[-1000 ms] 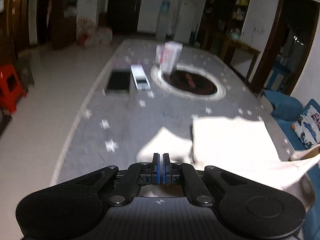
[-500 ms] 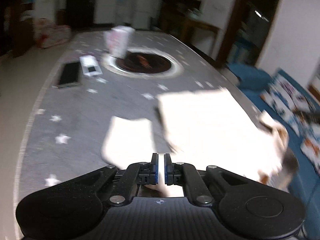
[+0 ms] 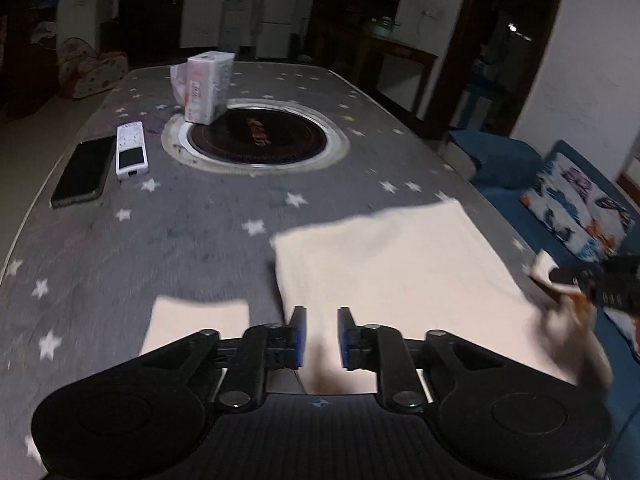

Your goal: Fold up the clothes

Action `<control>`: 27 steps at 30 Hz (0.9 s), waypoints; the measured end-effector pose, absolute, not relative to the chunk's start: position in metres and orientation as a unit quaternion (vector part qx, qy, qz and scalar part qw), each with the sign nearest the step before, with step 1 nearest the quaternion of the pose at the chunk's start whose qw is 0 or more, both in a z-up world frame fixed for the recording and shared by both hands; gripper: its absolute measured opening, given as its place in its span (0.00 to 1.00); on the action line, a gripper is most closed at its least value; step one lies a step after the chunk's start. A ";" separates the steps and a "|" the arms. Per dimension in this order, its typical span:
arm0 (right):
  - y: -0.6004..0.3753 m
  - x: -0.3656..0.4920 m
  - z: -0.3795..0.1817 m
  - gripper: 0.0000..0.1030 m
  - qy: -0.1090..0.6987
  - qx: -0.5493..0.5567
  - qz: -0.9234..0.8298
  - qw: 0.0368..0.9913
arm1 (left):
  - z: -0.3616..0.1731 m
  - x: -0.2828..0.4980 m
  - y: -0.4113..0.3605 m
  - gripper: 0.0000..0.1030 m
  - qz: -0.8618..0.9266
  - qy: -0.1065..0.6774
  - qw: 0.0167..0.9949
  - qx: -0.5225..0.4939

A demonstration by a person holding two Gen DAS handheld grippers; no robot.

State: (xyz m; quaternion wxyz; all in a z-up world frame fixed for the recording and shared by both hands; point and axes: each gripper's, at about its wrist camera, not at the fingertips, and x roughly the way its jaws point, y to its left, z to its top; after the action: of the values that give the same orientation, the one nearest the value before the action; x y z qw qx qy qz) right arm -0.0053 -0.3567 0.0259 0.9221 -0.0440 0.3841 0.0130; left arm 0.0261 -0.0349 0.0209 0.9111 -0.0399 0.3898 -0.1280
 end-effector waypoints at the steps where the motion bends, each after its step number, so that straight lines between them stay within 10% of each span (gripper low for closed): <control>1: -0.356 0.002 0.024 0.22 0.387 -0.044 0.017 0.921 | 0.019 0.036 -0.036 0.32 -0.118 0.390 0.912 -0.043; 9: -0.352 0.050 0.011 0.26 0.402 -0.040 0.035 0.914 | -0.001 0.098 -0.030 0.56 -0.099 0.413 0.901 -0.089; 27: -0.358 0.094 -0.003 0.28 0.407 -0.044 0.028 0.912 | -0.004 0.065 -0.090 0.49 -0.360 0.375 0.852 -0.064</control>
State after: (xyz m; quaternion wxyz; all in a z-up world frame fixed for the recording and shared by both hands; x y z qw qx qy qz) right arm 0.0938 -0.3580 -0.0031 0.9118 -0.0436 0.4073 0.0278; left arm 0.0653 -0.0901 -0.0036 0.8520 -0.0642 0.3746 -0.3601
